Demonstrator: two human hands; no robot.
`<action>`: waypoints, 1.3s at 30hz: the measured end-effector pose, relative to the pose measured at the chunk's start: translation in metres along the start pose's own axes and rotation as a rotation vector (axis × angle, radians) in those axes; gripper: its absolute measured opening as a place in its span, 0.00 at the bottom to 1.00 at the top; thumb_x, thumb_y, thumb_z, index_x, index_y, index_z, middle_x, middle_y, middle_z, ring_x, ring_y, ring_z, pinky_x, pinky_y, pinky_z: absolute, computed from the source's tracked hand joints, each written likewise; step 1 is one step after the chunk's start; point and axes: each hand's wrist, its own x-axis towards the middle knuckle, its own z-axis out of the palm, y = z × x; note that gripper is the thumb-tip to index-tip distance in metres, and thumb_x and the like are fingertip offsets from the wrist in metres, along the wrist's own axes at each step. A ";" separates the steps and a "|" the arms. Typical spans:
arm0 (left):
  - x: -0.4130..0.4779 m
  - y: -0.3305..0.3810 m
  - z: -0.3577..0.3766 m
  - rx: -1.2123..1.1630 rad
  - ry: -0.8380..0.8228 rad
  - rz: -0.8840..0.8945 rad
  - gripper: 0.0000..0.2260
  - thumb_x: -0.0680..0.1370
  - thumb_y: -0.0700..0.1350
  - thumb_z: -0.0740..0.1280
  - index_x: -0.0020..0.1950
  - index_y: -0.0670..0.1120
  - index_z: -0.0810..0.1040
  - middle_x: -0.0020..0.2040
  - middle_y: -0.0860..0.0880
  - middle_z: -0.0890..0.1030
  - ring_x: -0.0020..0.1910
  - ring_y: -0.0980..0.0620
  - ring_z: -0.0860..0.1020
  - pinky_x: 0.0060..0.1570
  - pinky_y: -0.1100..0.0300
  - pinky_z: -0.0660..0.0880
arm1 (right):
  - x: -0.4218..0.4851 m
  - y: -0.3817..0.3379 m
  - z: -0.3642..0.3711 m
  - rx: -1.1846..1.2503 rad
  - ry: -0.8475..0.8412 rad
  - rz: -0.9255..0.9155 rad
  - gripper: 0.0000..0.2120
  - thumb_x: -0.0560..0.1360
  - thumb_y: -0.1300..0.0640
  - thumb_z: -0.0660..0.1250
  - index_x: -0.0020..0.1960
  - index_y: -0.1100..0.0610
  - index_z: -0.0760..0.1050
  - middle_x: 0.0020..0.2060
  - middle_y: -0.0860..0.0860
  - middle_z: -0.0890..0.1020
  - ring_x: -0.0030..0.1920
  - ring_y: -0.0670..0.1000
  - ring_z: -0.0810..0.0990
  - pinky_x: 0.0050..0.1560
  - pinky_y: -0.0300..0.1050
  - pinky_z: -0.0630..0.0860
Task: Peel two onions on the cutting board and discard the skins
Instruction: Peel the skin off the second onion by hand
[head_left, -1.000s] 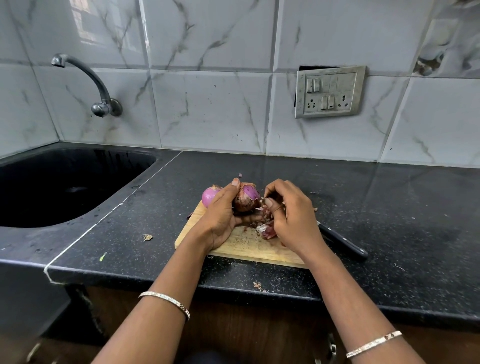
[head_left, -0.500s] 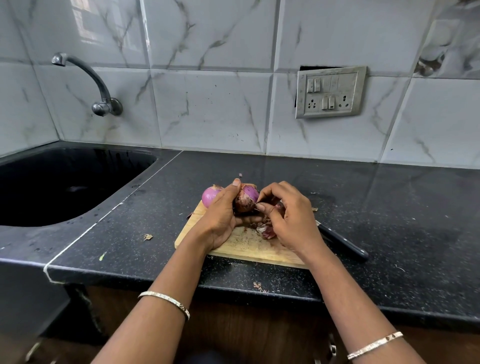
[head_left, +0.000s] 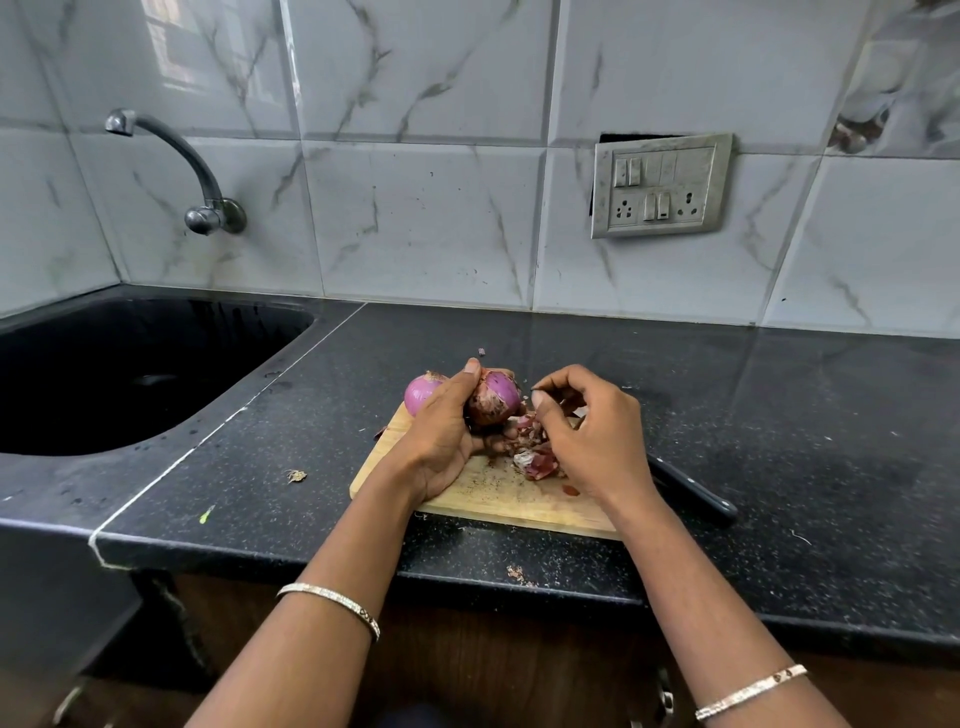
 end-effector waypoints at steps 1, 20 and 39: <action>-0.001 0.000 0.000 0.004 -0.009 0.001 0.21 0.86 0.55 0.56 0.61 0.40 0.79 0.43 0.42 0.83 0.35 0.49 0.79 0.31 0.60 0.74 | 0.000 0.000 0.000 0.010 0.004 0.007 0.02 0.77 0.55 0.72 0.46 0.49 0.82 0.38 0.40 0.84 0.43 0.39 0.81 0.44 0.28 0.72; -0.002 -0.001 0.000 0.036 -0.054 0.027 0.18 0.86 0.52 0.55 0.60 0.43 0.80 0.46 0.42 0.83 0.39 0.48 0.79 0.32 0.59 0.73 | -0.002 -0.003 0.006 0.051 0.057 -0.028 0.04 0.71 0.61 0.75 0.41 0.53 0.86 0.33 0.41 0.84 0.36 0.41 0.83 0.42 0.42 0.80; -0.003 0.001 0.002 -0.050 -0.033 0.029 0.19 0.87 0.52 0.55 0.60 0.41 0.79 0.47 0.42 0.84 0.38 0.50 0.81 0.30 0.62 0.76 | -0.002 -0.003 0.004 0.102 0.048 -0.046 0.07 0.71 0.63 0.77 0.47 0.54 0.88 0.39 0.40 0.85 0.44 0.39 0.84 0.47 0.30 0.77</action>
